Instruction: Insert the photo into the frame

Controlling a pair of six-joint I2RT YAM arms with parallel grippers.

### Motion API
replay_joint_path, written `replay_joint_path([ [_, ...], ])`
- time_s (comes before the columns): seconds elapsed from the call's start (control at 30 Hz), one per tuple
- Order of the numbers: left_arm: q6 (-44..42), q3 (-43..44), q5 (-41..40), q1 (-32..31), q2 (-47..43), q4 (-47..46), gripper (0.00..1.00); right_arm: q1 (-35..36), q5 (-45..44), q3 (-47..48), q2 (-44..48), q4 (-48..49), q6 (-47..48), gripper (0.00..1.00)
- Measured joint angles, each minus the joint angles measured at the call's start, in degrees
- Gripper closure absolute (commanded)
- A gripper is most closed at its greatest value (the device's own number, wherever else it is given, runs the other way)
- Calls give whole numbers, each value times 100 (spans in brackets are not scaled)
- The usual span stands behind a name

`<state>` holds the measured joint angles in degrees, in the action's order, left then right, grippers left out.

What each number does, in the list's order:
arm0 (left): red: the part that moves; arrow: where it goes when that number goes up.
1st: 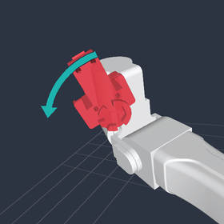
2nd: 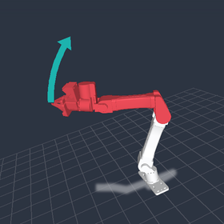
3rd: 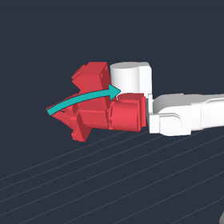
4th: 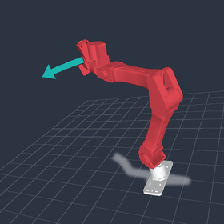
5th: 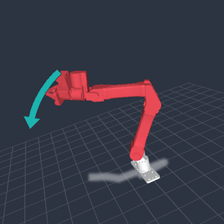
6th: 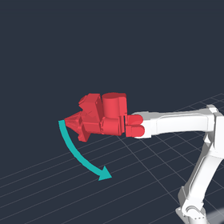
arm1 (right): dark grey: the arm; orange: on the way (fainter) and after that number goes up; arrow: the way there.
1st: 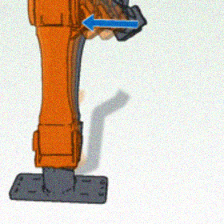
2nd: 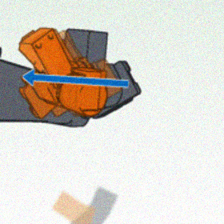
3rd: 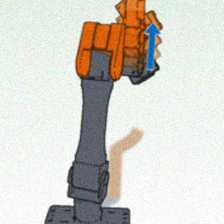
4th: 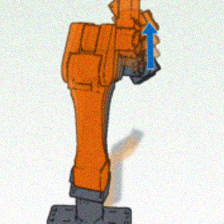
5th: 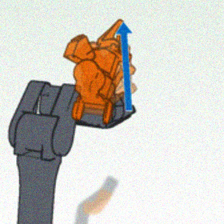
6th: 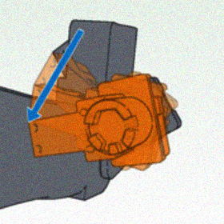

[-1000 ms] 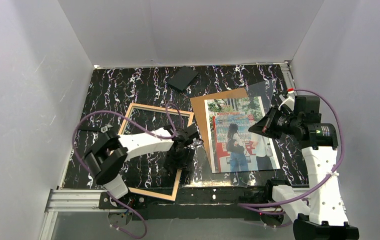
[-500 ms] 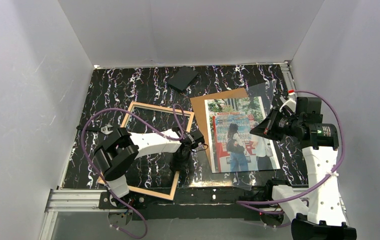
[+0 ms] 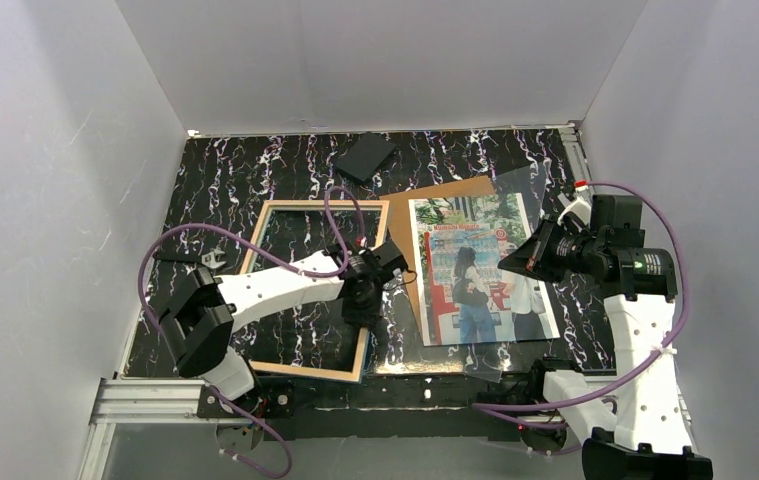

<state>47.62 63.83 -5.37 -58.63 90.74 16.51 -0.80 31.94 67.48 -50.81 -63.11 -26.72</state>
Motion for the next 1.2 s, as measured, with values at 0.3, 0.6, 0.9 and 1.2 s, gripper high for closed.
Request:
replay_joint_path([
  [0.3,175,1360,22,-9,846,4,100,0,-103,28,116,-149,31,99],
  [0.6,511,2483,-157,-24,2133,341,100,0,-907,463,310,-693,164,99],
  [0.9,901,3071,-216,-35,2695,409,100,0,-1582,1569,245,-1054,223,99],
  [1.2,1239,3519,-289,-179,3324,474,100,0,-2157,1759,236,-1307,396,99],
])
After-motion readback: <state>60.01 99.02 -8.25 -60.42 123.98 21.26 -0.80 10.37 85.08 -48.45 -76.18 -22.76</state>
